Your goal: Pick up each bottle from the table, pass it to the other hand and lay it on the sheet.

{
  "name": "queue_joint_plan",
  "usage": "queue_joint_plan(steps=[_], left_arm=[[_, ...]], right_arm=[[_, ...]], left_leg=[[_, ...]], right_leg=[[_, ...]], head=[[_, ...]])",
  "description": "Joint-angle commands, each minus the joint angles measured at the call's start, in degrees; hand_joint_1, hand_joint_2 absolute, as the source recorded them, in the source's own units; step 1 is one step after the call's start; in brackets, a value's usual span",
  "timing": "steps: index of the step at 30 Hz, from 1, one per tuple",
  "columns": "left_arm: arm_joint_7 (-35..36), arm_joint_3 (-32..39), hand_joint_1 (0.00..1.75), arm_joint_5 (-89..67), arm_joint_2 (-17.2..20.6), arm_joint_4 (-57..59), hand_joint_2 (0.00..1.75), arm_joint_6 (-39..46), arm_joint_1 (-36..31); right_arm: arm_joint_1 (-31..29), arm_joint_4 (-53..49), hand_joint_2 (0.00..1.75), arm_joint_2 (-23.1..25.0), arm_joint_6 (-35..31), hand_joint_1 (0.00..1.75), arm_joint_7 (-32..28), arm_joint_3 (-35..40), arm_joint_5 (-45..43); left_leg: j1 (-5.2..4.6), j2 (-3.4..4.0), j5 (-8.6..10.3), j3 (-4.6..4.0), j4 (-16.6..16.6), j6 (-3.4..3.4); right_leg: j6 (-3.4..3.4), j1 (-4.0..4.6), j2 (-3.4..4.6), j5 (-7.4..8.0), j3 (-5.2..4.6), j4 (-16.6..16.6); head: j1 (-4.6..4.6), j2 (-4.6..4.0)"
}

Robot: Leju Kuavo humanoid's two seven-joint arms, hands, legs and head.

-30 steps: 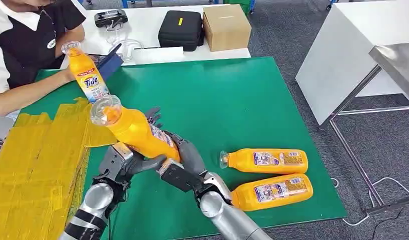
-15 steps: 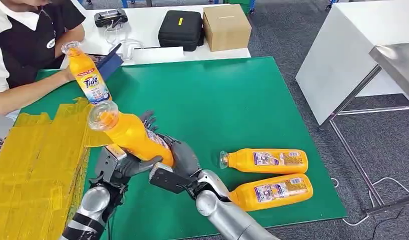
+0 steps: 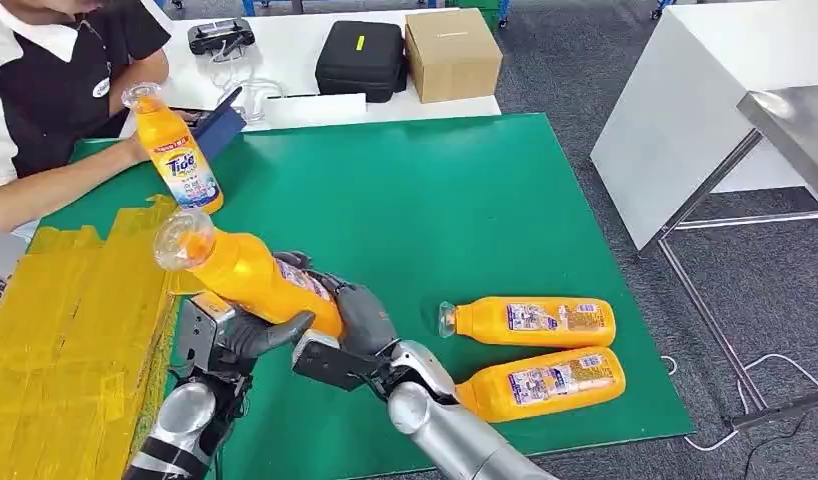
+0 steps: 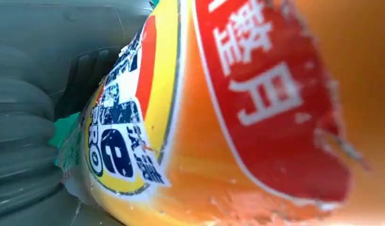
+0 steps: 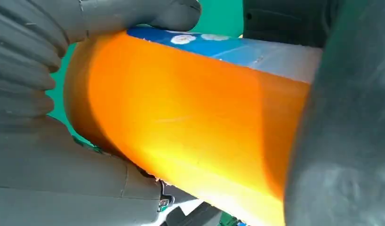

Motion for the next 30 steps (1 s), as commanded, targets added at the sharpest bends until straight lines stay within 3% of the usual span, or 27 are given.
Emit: queue_joint_plan(steps=[1,5,6,7,8,11,12,14,17,22,23,25,27,30], left_arm=[[-0.99,1.43,1.75,1.14,-2.31,-1.22,1.75,1.47,-3.69],[-0.99,1.43,1.75,1.14,-2.31,-1.22,1.75,1.47,-3.69],[-1.19,1.51,1.75,1.16,-2.27,-1.39,1.75,2.06,-3.73],[-1.41,1.55,1.75,1.13,-2.17,-1.54,1.75,2.69,-3.68],[-1.44,1.5,1.75,1.15,-1.9,-1.73,1.75,2.88,-3.63],[-1.52,1.7,1.75,0.08,-0.97,-2.22,1.75,4.79,-4.41],[-1.54,1.81,1.75,-0.54,-0.77,-2.41,1.75,5.53,-4.61],[-2.09,2.73,1.75,-4.84,-0.07,-3.0,1.75,10.13,-5.58],[-2.18,2.91,1.75,-4.87,0.14,-3.14,1.75,10.17,-5.62],[-0.33,5.91,1.75,-30.18,1.9,-1.21,1.75,30.67,-7.11],[2.42,6.51,1.75,-39.26,3.13,0.36,1.75,35.81,-7.57],[9.42,6.76,1.75,-61.82,5.2,3.25,1.75,39.18,-8.37],[21.8,5.87,1.75,-90.24,9.37,9.78,1.75,36.09,-11.06],[22.01,5.65,1.75,-89.81,9.9,12.9,1.75,37.8,-12.07]], right_arm=[[1.44,4.76,1.75,-0.78,-0.22,1.75,-0.03,3.05,0.29],[1.44,4.76,1.75,-0.78,-0.22,1.75,-0.03,3.05,0.29],[2.06,3.59,1.75,-0.68,1.61,1.59,-1.23,1.52,-2.97],[2.48,2.12,1.75,-0.98,1.74,0.33,-2.09,1.18,-4.11],[3.05,0.47,1.75,-1.2,1.13,0.0,-2.77,0.69,-4.99],[5.04,-5.85,1.75,-2.27,2.01,0.0,-3.78,-2.27,-10.38],[5.38,-7.28,0.0,-2.64,1.75,0.0,-3.91,-2.76,-10.93],[6.24,-11.81,0.0,-3.73,0.29,0.0,-4.83,-4.72,-12.09],[6.72,-13.4,0.0,-4.22,0.64,0.0,-4.52,-4.89,-12.36],[9.24,-23.86,0.0,-7.14,0.27,0.0,-6.5,-8.58,-15.13],[9.61,-26.02,1.75,-7.76,0.66,0.0,-6.91,-9.34,-15.47],[10.2,-29.84,1.75,-8.56,1.31,0.0,-7.23,-11.19,-16.18],[10.16,-32.77,1.75,-9.46,1.64,0.0,-7.42,-12.68,-16.71],[10.14,-33.8,1.75,-9.68,2.39,0.0,-7.08,-13.24,-16.99]], left_leg=[[0.1,-0.35,-0.08,0.24,0.01,-0.05],[0.1,-0.36,-0.1,0.26,0.02,-0.05],[0.07,-0.28,-0.02,0.13,-0.02,-0.03],[0.11,-0.37,-0.11,0.28,0.02,-0.05],[0.08,-0.35,-0.06,0.17,0.0,-0.04],[0.09,-0.4,-0.11,0.23,0.05,-0.05],[0.07,-0.34,-0.05,0.11,0.03,-0.04],[0.08,-0.42,-0.05,0.08,0.05,-0.04],[0.07,-0.37,-0.13,0.21,0.1,-0.05],[0.04,-0.31,-0.07,0.12,0.03,-0.04],[0.05,-0.36,-0.1,0.17,0.06,-0.04],[0.03,-0.26,-0.1,0.21,0.01,-0.05],[0.01,-0.24,-0.05,0.21,-0.04,-0.05],[0.04,-0.32,-0.09,0.35,-0.02,-0.08]], right_leg=[[-0.08,0.09,-0.27,-0.14,0.35,-0.04],[-0.08,0.09,-0.28,-0.16,0.37,-0.03],[-0.05,0.06,-0.23,-0.08,0.21,-0.05],[-0.09,0.09,-0.29,-0.17,0.39,-0.03],[-0.07,0.07,-0.29,-0.13,0.28,-0.03],[-0.09,0.08,-0.31,-0.19,0.34,0.02],[-0.07,0.07,-0.28,-0.12,0.21,0.0],[-0.07,0.07,-0.34,-0.14,0.21,0.03],[-0.09,0.06,-0.27,-0.19,0.32,0.08],[-0.06,0.04,-0.18,-0.11,0.23,0.03],[-0.08,0.04,-0.23,-0.15,0.3,0.05],[-0.08,0.02,-0.13,-0.12,0.3,0.03],[-0.08,0.01,-0.12,-0.09,0.27,0.0],[-0.11,0.03,-0.18,-0.15,0.43,0.02]], head=[[0.0,0.0],[0.0,0.0],[0.0,0.0],[0.0,0.0],[0.0,0.0],[0.0,0.0],[0.0,0.0],[0.0,0.0],[0.02,0.0],[0.02,0.0],[0.02,0.0],[0.0,0.0],[0.02,0.0],[0.0,0.0]])
